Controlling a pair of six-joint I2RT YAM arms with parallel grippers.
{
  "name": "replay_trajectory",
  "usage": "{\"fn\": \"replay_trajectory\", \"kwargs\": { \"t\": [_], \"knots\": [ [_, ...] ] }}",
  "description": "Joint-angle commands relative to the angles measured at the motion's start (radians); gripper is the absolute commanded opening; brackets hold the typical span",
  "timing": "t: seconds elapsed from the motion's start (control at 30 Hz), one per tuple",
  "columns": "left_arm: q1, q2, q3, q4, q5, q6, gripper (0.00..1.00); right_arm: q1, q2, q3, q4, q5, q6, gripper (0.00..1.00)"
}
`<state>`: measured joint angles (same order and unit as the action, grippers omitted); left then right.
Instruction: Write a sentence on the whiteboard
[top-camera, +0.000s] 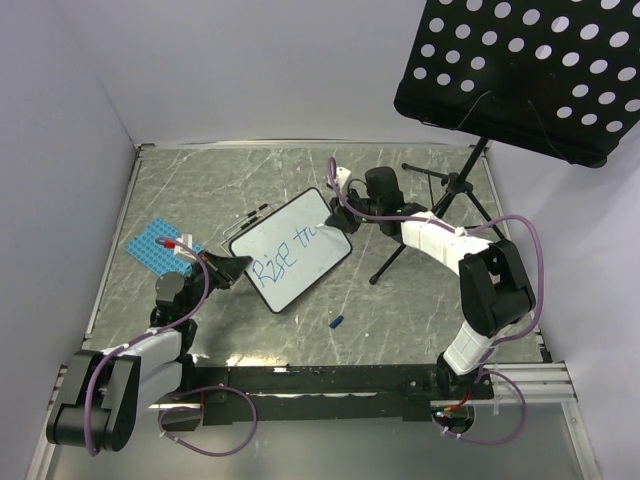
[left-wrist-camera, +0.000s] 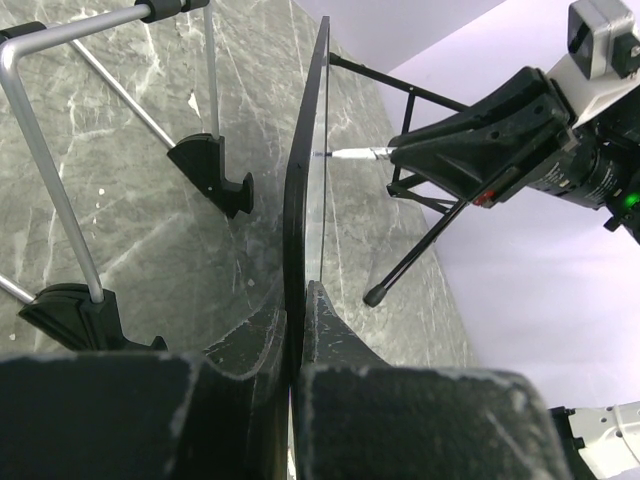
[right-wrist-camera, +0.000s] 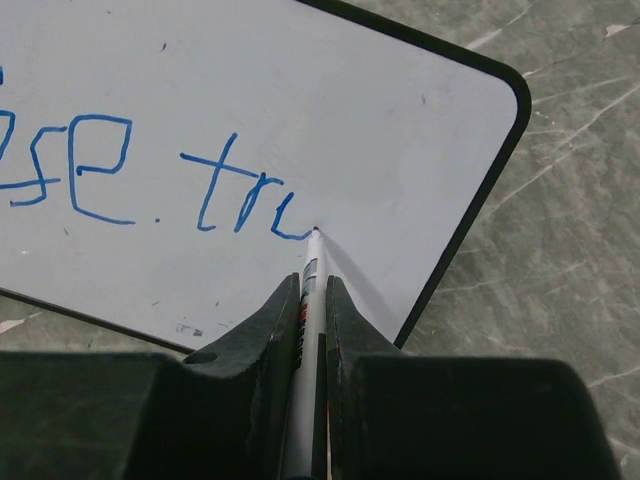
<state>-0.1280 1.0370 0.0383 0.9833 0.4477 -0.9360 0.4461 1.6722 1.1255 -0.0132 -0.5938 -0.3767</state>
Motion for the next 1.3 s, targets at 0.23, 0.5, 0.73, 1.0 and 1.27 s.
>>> {"fn": "replay_trajectory", "kwargs": {
  "t": [0.23, 0.5, 0.73, 1.0, 1.27],
  "knots": [
    [-0.004, 0.006, -0.052, 0.097, 0.045, 0.029, 0.01, -0.006, 0.032, 0.1, 0.018, 0.003, 0.018, 0.0],
    [-0.004, 0.008, -0.054, 0.098, 0.042, 0.029, 0.01, -0.007, 0.052, 0.105, -0.005, -0.009, 0.018, 0.0],
    [-0.004, 0.017, -0.06, 0.107, 0.033, 0.026, 0.01, -0.007, 0.026, 0.057, -0.008, -0.014, -0.001, 0.0],
    [-0.004, 0.009, -0.06, 0.098, 0.017, 0.023, 0.01, -0.006, -0.008, -0.009, -0.016, -0.023, -0.021, 0.0],
    [-0.004, -0.006, -0.063, 0.081, 0.009, 0.023, 0.01, -0.004, -0.04, -0.058, -0.031, -0.043, -0.03, 0.0]
  ]
}}
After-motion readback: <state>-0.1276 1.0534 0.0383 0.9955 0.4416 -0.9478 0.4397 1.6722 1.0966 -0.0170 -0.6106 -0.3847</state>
